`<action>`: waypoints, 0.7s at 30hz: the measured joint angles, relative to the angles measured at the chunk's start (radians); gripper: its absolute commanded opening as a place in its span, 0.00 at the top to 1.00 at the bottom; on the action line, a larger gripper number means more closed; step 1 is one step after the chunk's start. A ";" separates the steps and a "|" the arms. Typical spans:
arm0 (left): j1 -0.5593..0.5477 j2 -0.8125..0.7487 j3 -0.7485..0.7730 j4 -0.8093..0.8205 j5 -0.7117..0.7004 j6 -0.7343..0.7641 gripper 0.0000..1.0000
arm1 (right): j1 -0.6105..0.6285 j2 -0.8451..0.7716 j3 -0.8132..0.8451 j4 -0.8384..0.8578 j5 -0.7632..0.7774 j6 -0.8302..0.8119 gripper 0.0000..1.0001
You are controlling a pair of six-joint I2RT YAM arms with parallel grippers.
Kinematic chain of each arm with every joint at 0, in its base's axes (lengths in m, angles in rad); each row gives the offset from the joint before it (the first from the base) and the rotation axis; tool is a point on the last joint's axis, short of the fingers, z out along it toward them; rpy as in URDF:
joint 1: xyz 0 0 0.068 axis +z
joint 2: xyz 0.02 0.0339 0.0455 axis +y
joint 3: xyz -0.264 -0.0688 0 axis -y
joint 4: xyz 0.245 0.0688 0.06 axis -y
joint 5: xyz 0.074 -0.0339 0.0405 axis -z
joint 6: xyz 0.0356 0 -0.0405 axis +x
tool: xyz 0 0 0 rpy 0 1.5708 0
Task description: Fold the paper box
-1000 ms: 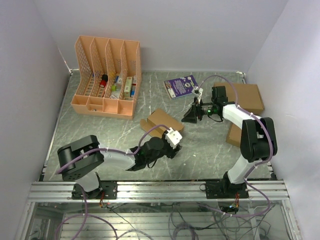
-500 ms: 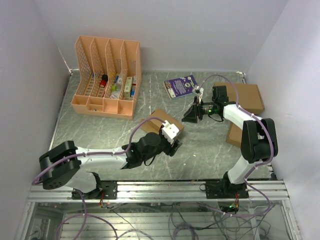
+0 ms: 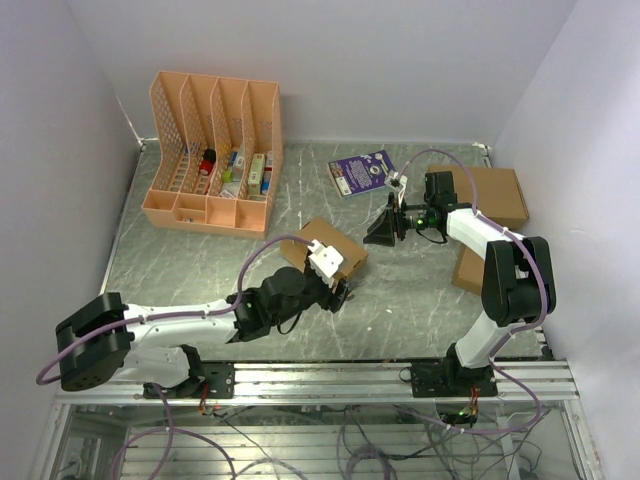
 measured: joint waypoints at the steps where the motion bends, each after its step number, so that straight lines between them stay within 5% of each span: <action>1: 0.000 -0.003 -0.002 -0.002 0.000 0.000 0.28 | 0.000 0.000 0.000 0.000 -0.002 0.000 0.49; 21: 0.009 -0.084 -0.015 -0.042 0.000 0.024 0.26 | 0.000 -0.003 -0.016 0.058 -0.023 0.086 0.49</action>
